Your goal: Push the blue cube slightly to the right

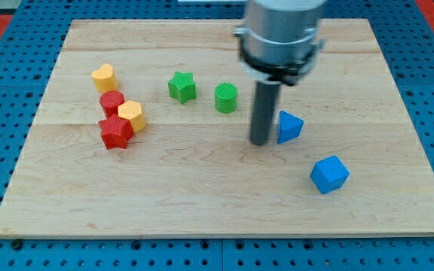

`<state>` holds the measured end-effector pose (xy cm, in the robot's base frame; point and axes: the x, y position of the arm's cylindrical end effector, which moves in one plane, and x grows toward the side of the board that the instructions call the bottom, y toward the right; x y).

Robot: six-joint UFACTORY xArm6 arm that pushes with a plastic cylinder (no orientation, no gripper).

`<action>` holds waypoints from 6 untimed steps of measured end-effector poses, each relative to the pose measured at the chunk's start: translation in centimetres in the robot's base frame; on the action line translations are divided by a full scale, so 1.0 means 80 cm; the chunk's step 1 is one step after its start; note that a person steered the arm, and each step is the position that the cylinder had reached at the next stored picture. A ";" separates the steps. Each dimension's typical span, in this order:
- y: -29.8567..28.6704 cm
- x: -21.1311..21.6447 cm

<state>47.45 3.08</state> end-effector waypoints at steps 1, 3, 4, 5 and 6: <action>-0.011 -0.022; 0.077 -0.013; 0.134 0.031; 0.065 0.015; 0.011 0.018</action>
<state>48.87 3.98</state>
